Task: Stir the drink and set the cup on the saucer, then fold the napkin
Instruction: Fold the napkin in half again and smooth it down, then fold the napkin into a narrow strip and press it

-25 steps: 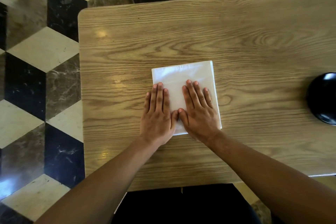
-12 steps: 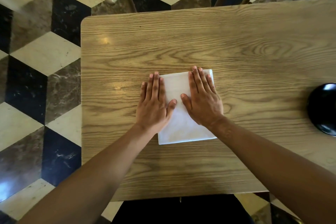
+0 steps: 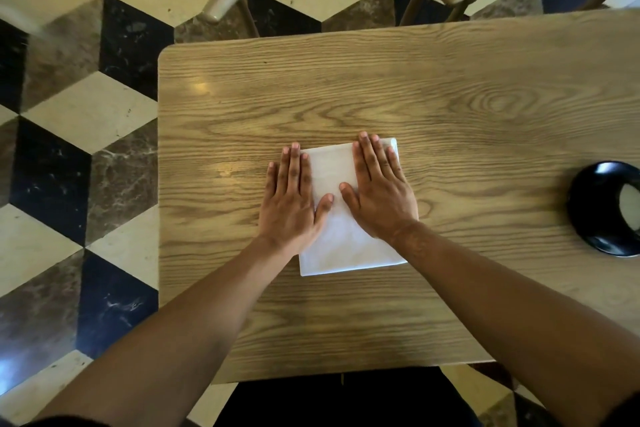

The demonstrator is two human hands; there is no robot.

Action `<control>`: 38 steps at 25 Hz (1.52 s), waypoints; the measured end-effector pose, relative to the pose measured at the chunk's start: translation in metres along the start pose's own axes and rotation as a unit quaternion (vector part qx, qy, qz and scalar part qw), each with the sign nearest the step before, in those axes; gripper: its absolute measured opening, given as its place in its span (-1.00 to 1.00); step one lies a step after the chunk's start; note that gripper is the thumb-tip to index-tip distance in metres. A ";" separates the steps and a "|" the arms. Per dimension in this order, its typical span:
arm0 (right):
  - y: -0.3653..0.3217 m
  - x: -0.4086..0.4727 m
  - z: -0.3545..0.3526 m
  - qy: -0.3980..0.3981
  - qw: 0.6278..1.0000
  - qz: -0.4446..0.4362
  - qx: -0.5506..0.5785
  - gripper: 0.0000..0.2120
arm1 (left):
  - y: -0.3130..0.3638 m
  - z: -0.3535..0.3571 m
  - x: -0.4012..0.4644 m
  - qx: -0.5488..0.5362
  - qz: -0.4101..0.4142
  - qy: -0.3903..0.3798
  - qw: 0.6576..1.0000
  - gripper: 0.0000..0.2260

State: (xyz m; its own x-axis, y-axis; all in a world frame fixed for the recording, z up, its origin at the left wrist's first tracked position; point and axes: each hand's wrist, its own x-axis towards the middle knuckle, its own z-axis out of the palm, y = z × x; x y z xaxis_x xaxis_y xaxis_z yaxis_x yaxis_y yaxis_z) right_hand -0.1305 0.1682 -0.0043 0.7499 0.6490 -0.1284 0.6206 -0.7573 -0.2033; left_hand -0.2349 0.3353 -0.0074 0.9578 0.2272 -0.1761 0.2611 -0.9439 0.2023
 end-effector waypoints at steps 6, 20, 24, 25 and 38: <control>0.012 -0.038 -0.026 0.044 0.991 -0.123 0.014 -0.43 | -0.004 -0.025 -0.042 -0.020 0.137 0.065 0.988 -0.41; 0.053 -0.109 -0.025 -0.067 0.978 -0.196 -0.015 -0.57 | -0.022 -0.024 -0.095 0.041 0.263 0.032 0.963 -0.78; 0.056 -0.107 -0.024 -0.047 0.975 -0.217 -0.030 -0.59 | -0.019 -0.026 -0.097 0.035 0.250 0.029 0.967 -0.71; 0.056 -0.106 -0.023 -0.041 0.974 -0.220 -0.028 -0.61 | -0.018 -0.025 -0.098 0.033 0.247 0.028 0.968 -0.70; 0.055 -0.113 -0.032 -0.086 0.975 -0.203 -0.019 -0.48 | 0.000 -0.031 -0.106 -0.130 0.129 0.057 0.981 -0.72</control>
State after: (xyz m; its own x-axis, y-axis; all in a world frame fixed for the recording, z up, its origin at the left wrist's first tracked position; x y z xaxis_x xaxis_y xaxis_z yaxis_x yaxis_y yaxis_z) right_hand -0.1740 0.0512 0.0303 0.3942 0.8957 -0.2059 0.8687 -0.4362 -0.2345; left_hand -0.3324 0.3184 0.0413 0.9994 0.0282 0.0200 0.0155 -0.8835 0.4683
